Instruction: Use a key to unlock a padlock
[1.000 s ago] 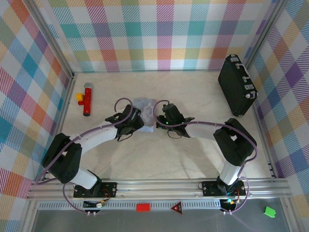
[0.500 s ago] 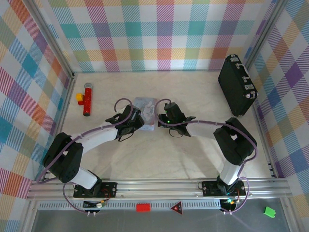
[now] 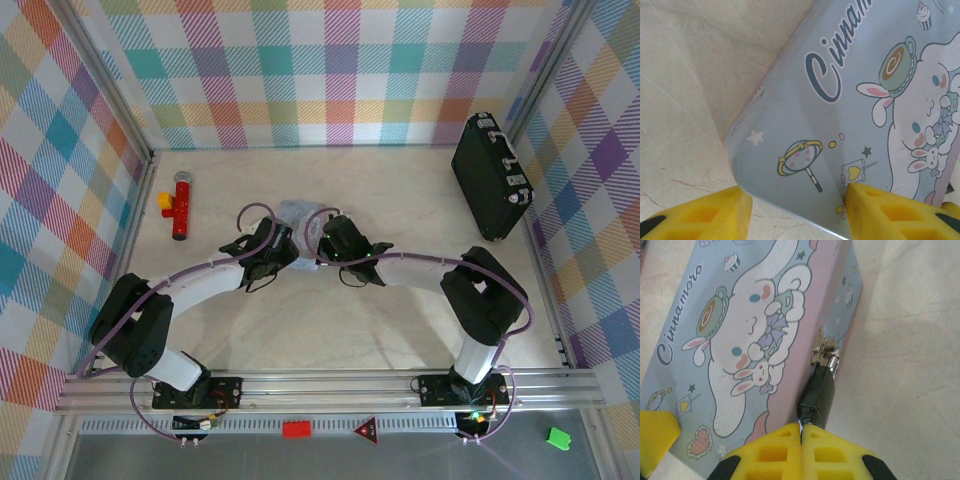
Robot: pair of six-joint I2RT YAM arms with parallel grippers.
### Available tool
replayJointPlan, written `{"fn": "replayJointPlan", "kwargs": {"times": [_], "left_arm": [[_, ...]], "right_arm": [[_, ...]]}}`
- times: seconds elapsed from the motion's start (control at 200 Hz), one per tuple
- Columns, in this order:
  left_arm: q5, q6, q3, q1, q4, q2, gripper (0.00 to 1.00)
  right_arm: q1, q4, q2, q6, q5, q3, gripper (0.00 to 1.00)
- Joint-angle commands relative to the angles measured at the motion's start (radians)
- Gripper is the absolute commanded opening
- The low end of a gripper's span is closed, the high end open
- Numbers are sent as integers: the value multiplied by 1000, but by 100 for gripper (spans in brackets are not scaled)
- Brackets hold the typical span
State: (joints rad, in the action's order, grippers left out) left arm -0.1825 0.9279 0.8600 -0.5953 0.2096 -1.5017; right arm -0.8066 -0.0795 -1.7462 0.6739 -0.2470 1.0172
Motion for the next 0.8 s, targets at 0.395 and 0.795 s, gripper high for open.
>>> {"fn": "replayJointPlan", "kwargs": {"times": [0.395, 0.795], "left_arm": [[16, -3, -46, -12, 103, -22, 52], [11, -8, -41, -12, 110, -16, 51]], "right_arm": [[50, -24, -74, -91, -59, -5, 0], [89, -208, -14, -3, 177, -158, 26]]}}
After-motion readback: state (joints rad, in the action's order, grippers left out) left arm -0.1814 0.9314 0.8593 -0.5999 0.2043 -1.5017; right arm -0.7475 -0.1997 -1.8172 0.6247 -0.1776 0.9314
